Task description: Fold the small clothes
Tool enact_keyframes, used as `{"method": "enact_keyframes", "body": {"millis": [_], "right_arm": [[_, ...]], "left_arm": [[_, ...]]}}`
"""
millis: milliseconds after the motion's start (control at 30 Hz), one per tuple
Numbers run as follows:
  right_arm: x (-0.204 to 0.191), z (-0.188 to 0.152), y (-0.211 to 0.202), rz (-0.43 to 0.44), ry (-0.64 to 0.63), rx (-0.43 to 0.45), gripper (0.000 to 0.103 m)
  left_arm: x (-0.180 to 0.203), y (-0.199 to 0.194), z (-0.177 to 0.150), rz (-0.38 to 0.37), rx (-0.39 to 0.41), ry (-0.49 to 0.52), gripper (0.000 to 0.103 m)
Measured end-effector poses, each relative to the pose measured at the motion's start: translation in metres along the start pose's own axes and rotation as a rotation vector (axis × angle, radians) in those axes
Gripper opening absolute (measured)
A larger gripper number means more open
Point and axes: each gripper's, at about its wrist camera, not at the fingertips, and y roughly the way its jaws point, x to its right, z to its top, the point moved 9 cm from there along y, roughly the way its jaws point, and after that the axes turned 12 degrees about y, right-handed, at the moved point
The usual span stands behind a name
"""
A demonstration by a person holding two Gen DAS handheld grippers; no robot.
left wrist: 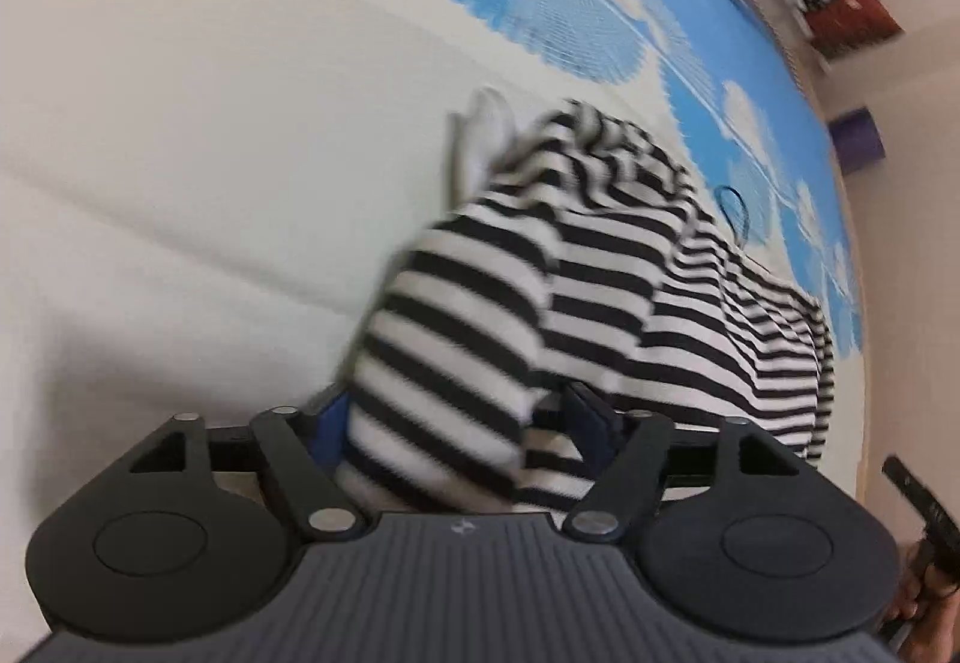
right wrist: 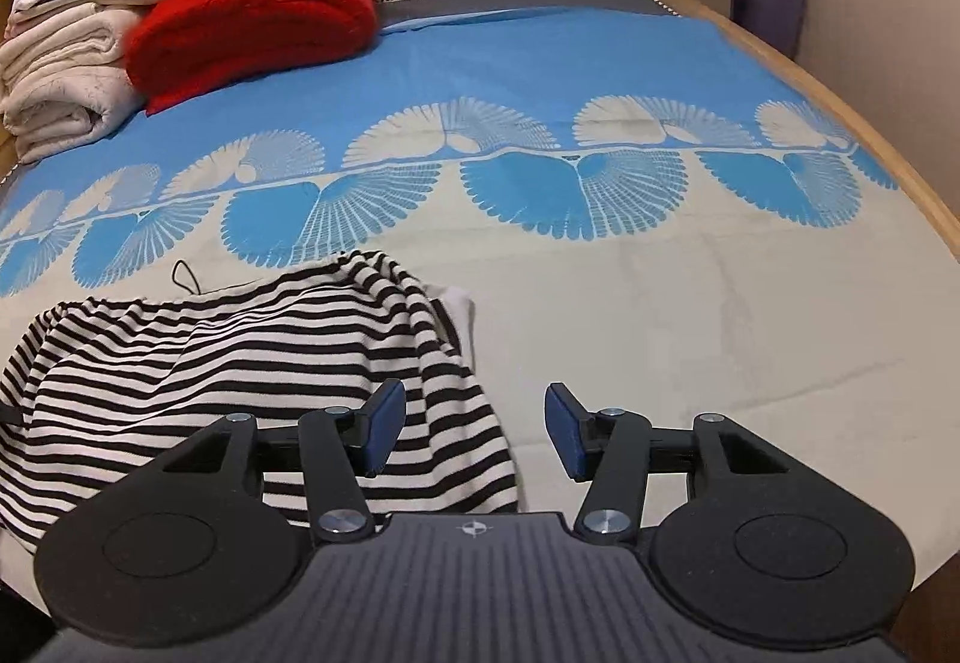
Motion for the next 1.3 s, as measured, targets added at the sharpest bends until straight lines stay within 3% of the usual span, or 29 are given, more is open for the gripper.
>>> {"method": "enact_keyframes", "body": {"millis": [33, 100, 200, 300, 467, 533, 633, 800, 900, 1033, 1167, 1300], "right_arm": [[0.002, 0.001, 0.001, -0.002, 0.003, 0.003, 0.053], [0.007, 0.004, 0.001, -0.009, 0.014, 0.005, 0.053], [0.014, 0.007, 0.003, -0.016, 0.043, 0.003, 0.053], [0.017, 0.008, 0.005, -0.019, 0.074, 0.003, 0.053], [0.01, 0.01, 0.005, -0.01, 0.106, 0.015, 0.053], [0.006, 0.009, 0.006, -0.007, 0.113, 0.017, 0.053], [0.001, 0.008, 0.008, 0.001, 0.127, 0.014, 0.053], [-0.005, 0.008, 0.01, 0.012, 0.124, 0.007, 0.053], [-0.005, 0.009, 0.01, 0.016, 0.132, 0.007, 0.053], [-0.005, 0.011, 0.007, 0.035, 0.155, 0.013, 0.053], [-0.006, 0.014, 0.005, 0.049, 0.161, 0.024, 0.053], [-0.008, 0.013, 0.006, 0.043, 0.14, 0.023, 0.053]], "left_arm": [[0.006, 0.004, 0.001, -0.01, 0.0, 0.02, 0.065], [0.017, 0.015, 0.002, -0.042, -0.017, 0.037, 0.032], [0.028, 0.025, 0.003, -0.034, -0.027, 0.081, 0.019], [0.031, 0.019, 0.008, -0.035, -0.003, 0.083, 0.015], [0.024, -0.022, 0.023, -0.033, 0.142, 0.035, 0.013], [0.023, -0.038, 0.024, 0.034, 0.174, 0.059, 0.013], [0.015, -0.047, 0.017, 0.214, 0.138, 0.118, 0.013], [0.022, -0.054, 0.013, 0.242, 0.129, 0.11, 0.013], [0.048, -0.064, 0.024, 0.197, 0.169, 0.124, 0.013], [0.111, -0.065, 0.038, 0.057, 0.218, 0.152, 0.013], [0.19, -0.035, 0.045, -0.1, 0.206, 0.163, 0.013], [0.27, 0.012, 0.043, -0.193, 0.156, 0.214, 0.013]]}}
